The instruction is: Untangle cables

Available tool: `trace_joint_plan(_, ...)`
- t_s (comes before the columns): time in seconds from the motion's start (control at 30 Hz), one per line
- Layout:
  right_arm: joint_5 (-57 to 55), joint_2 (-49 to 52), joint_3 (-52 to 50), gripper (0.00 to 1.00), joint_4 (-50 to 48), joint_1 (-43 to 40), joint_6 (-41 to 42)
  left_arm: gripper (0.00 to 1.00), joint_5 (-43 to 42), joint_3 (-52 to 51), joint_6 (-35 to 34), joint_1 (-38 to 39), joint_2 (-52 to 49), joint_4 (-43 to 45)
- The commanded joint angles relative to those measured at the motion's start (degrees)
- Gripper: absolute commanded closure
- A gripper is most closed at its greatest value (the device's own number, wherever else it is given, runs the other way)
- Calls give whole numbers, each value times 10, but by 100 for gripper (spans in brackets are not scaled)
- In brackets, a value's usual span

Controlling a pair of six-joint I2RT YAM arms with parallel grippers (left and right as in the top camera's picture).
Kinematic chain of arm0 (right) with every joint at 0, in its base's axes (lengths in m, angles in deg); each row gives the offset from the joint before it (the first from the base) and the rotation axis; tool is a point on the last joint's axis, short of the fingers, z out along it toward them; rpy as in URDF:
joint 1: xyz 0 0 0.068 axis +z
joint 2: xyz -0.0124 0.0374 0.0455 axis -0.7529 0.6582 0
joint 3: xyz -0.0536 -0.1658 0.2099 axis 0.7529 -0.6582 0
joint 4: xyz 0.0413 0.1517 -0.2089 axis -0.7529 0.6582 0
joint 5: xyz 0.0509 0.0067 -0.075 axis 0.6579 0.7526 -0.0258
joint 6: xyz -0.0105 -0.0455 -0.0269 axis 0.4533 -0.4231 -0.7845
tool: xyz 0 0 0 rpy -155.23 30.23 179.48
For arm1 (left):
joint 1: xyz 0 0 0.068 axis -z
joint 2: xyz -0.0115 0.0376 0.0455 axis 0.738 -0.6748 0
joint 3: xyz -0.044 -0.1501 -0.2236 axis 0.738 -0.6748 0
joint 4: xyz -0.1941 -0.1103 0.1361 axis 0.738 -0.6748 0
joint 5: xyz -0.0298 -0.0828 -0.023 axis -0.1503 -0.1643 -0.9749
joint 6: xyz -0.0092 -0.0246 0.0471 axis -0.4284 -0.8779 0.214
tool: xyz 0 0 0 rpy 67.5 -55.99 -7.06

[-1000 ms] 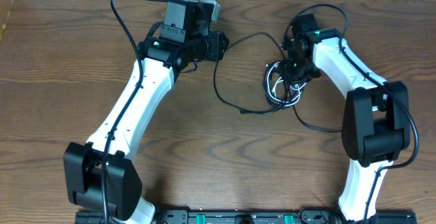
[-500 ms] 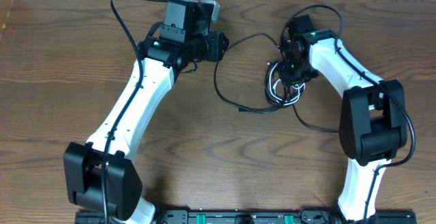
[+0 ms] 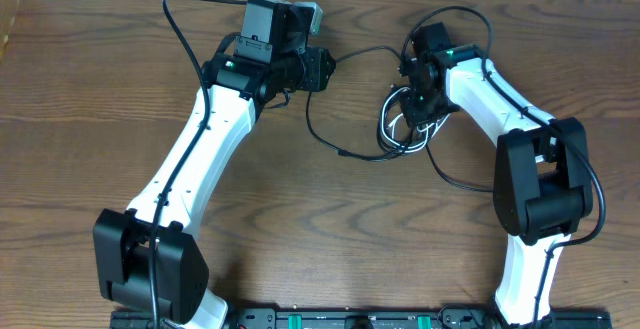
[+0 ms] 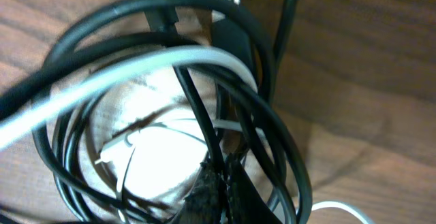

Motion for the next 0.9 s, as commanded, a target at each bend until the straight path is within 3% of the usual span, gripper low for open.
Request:
trace_joint_plan(0.0, 38, -29, 4, 99, 15, 2, 10, 55, 5, 0, -2, -1, 1, -1)
trace_joint_plan(0.4, 111, -169, 16, 99, 72, 2, 36, 58, -86, 0, 2, 21, 5, -1)
trace_joint_plan(0.57, 111, -171, 16, 99, 95, 2, 42, 58, -130, 0, 7, 33, 5, 3)
trace_joint_plan(0.73, 113, -169, 16, 99, 98, 2, 51, 58, -233, 0, 30, 35, 5, 14)
trace_joint_plan(0.87, 129, -169, 16, 99, 97, 1, 53, 57, -237, -2, 30, 43, 1, 11)
